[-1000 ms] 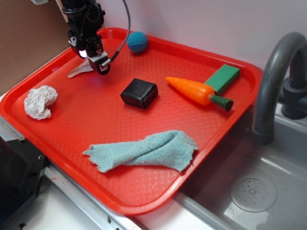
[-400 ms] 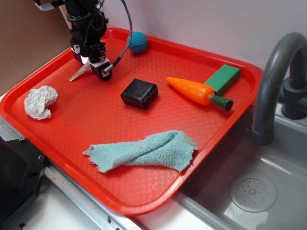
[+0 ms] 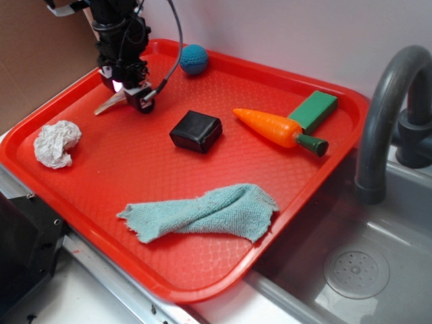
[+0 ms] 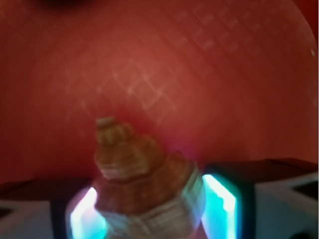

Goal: Grab the shell.

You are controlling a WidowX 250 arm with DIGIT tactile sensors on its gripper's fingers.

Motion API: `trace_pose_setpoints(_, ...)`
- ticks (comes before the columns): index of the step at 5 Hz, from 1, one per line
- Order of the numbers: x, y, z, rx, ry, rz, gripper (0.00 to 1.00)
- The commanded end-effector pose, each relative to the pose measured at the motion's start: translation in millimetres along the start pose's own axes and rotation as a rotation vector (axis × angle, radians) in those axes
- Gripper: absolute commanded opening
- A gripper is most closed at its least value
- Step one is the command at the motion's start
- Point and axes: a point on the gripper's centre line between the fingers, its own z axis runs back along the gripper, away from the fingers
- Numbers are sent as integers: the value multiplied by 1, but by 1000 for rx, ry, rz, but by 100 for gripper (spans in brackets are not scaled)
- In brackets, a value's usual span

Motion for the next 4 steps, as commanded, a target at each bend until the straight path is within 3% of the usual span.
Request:
trace_pose_setpoints(1, -6, -27, 118, -9, -128, 145, 0)
trace_pose_setpoints(2, -18, -50, 146, -49, -158, 128, 0)
trace_pose_setpoints(3, -48, -73, 191, -134, -245, 135, 0)
trace_pose_setpoints(4, -64, -84, 203, -161, -281, 160, 0)
